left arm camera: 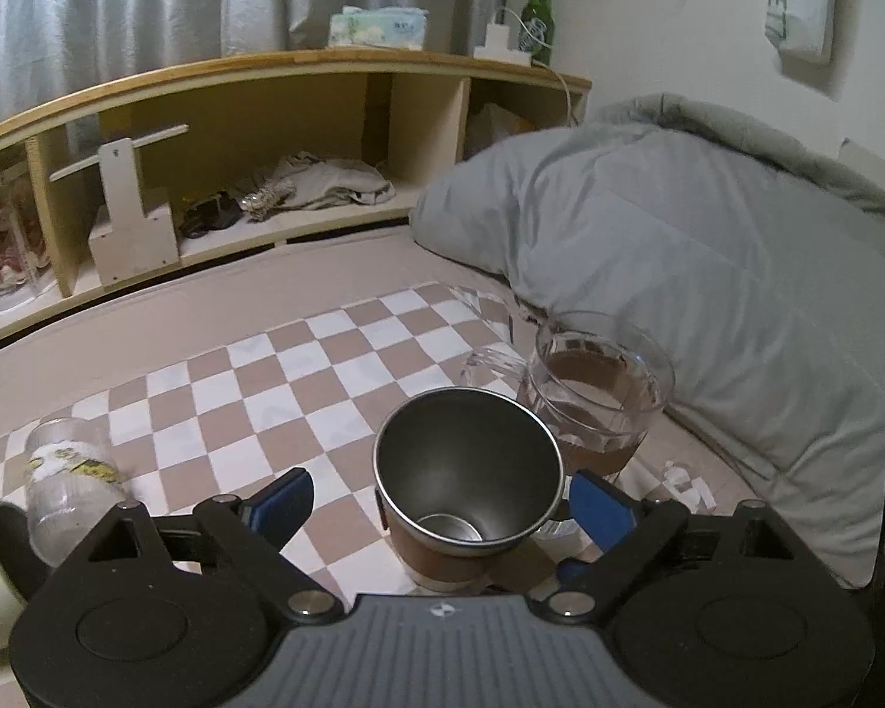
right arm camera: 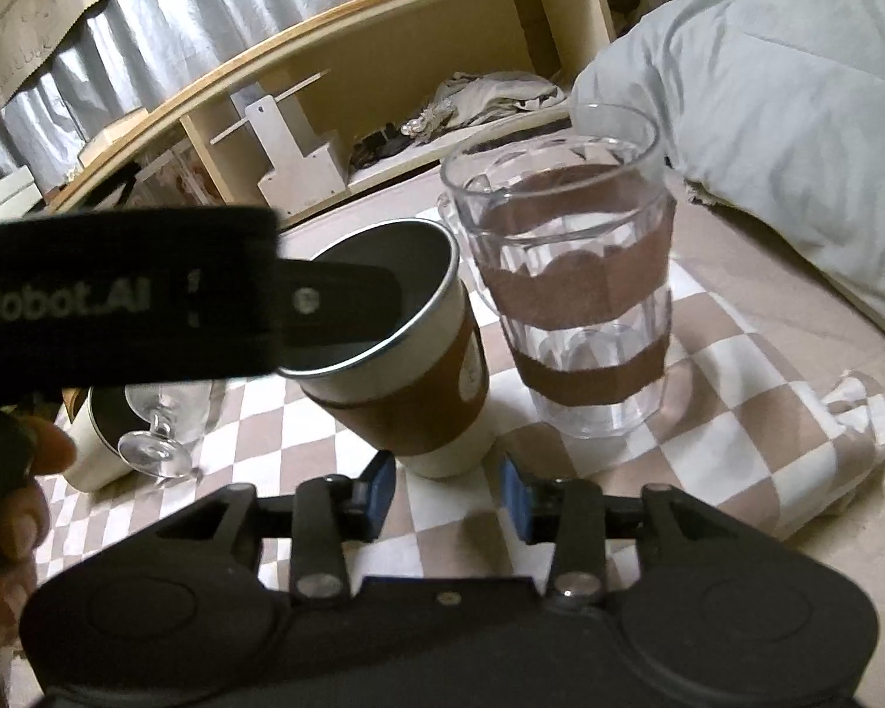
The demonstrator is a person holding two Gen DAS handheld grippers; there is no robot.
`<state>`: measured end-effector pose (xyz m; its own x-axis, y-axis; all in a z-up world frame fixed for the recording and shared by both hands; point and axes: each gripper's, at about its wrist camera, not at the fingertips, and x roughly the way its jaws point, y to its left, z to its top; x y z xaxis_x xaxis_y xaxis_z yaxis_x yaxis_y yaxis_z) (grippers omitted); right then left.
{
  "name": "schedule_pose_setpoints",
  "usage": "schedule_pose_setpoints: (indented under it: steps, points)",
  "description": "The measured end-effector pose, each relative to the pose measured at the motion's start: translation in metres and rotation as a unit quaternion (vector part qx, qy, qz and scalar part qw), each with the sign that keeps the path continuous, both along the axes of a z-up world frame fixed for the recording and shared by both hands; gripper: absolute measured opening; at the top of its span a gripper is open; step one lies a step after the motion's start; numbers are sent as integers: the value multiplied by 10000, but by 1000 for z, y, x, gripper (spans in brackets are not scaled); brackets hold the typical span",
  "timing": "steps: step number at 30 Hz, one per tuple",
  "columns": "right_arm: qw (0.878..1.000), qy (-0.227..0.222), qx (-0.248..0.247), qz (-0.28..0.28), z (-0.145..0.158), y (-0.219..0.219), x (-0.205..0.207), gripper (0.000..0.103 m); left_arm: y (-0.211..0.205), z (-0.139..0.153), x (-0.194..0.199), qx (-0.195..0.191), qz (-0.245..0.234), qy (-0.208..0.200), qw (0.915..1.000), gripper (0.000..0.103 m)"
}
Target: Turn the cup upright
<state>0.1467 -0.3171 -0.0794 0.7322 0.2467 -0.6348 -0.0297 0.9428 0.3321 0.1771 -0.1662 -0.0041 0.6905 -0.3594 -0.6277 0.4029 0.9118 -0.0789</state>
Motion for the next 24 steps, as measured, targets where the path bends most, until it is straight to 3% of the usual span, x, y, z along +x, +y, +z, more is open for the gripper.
schedule_pose_setpoints:
  steps: [7,16,24]
  points:
    - [9991,-226,-346,-41,21,3,-15,50,31,16,-25,-260,221,-191,9992,94]
    - [9958,-719,-410,-389,47,2,-61,56,75,36,-71,-351,486,-586,9965,100]
    - [9901,-1119,-700,-487,69,12,-94,67,111,38,-109,-360,749,-908,9924,103]
